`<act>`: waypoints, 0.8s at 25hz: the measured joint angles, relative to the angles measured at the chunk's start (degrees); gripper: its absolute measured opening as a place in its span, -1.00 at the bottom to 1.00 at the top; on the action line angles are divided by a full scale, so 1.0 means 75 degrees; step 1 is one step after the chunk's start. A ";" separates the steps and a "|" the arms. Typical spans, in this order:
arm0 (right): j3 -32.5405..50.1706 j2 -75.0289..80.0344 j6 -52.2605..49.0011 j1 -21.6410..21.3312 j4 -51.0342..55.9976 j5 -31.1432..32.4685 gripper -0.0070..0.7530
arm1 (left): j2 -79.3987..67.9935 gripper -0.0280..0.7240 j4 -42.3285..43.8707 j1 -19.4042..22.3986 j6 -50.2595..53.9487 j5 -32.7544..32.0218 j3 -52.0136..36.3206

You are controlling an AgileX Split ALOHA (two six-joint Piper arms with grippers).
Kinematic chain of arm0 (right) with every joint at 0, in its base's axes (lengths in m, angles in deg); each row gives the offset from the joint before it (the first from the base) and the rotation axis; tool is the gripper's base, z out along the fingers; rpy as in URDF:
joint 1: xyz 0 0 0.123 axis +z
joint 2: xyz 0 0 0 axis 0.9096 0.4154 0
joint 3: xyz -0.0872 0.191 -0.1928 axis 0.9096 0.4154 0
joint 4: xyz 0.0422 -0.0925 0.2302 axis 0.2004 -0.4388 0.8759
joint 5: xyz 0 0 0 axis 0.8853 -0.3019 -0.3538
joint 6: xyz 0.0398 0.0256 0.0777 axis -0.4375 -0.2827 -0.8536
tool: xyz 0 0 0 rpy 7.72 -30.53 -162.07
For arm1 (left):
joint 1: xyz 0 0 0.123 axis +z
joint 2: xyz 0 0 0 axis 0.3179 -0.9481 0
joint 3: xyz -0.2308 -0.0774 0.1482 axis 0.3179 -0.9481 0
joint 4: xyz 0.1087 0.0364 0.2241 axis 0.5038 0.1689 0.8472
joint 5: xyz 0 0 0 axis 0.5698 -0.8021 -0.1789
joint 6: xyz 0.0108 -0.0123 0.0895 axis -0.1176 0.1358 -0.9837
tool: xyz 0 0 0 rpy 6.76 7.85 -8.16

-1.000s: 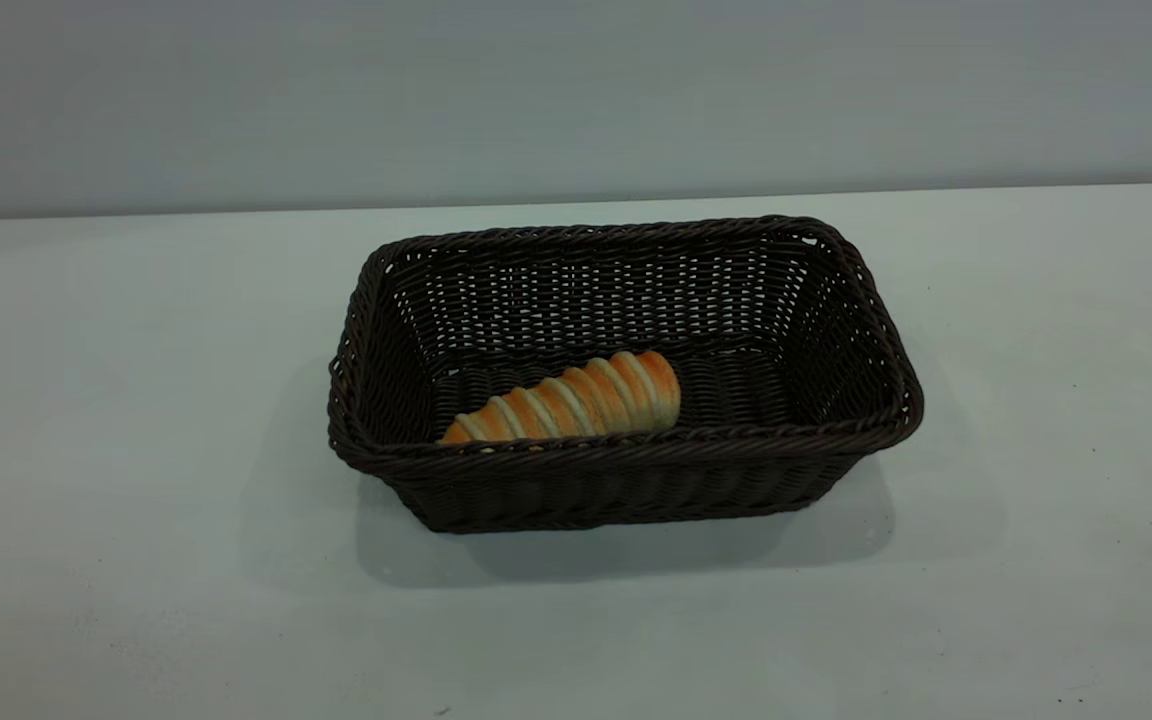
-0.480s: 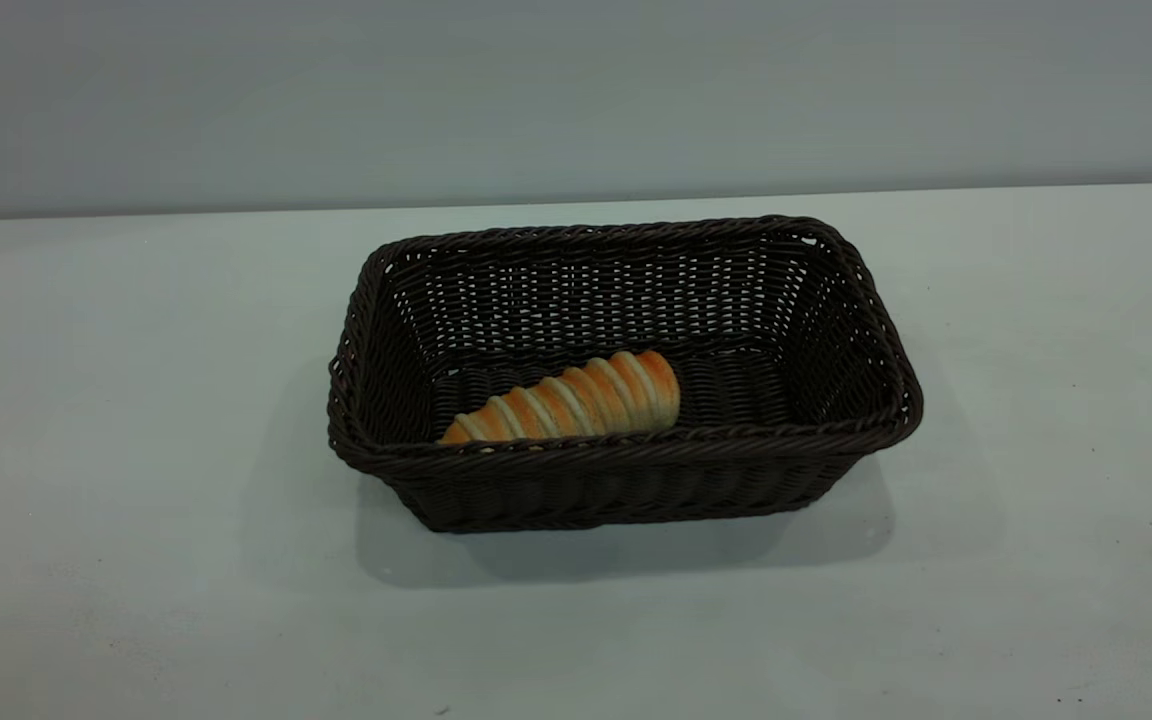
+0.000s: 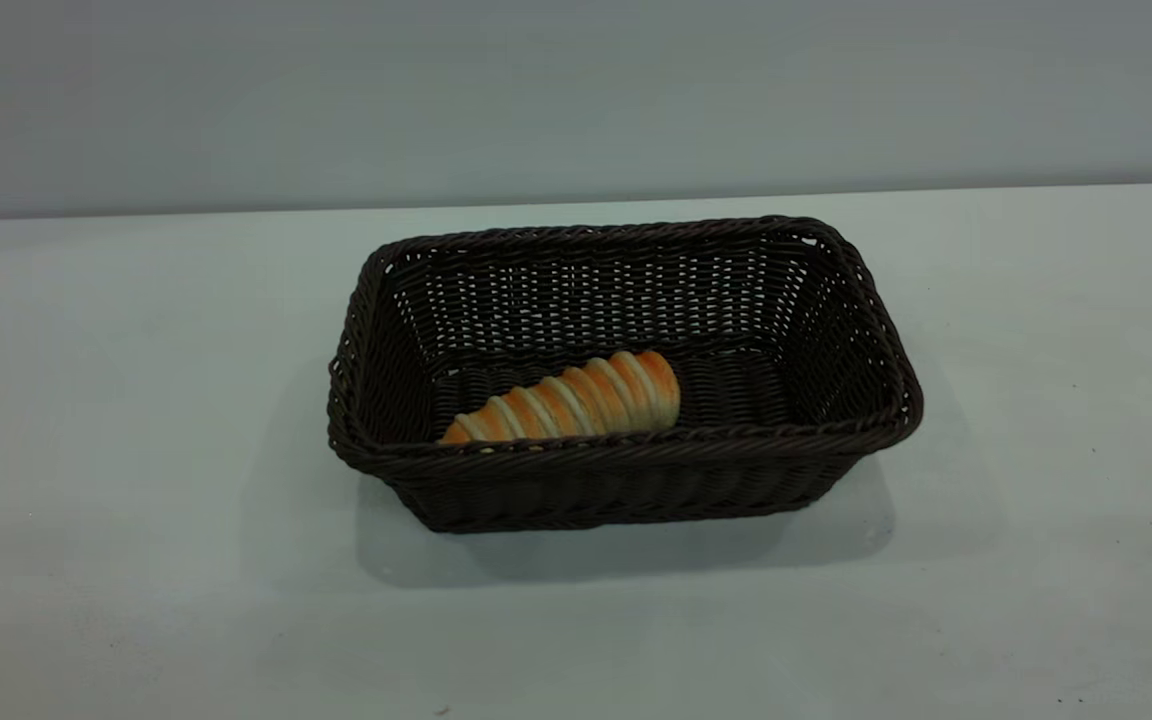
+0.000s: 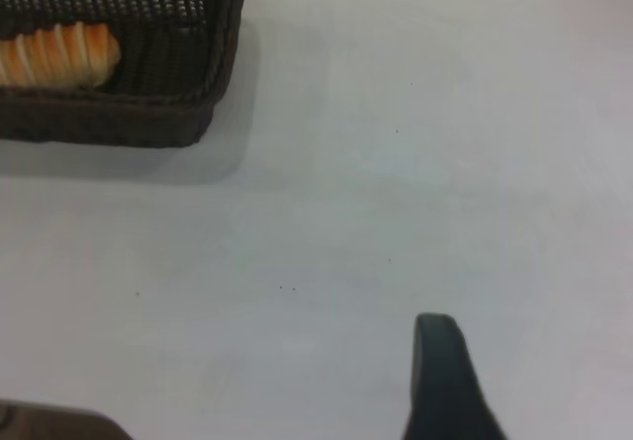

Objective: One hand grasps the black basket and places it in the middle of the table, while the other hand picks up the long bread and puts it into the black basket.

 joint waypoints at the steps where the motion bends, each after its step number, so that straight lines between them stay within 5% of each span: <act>1: 0.0000 0.0000 0.0000 0.0000 0.0000 0.0000 0.25 | 0.0211 0.59 0.0000 0.0183 0.0000 0.0000 0.0000; 20: 0.0000 -0.0014 0.0000 0.0000 0.0000 0.0000 0.25 | 0.0941 0.59 0.0000 0.0471 0.0000 -0.0056 0.0000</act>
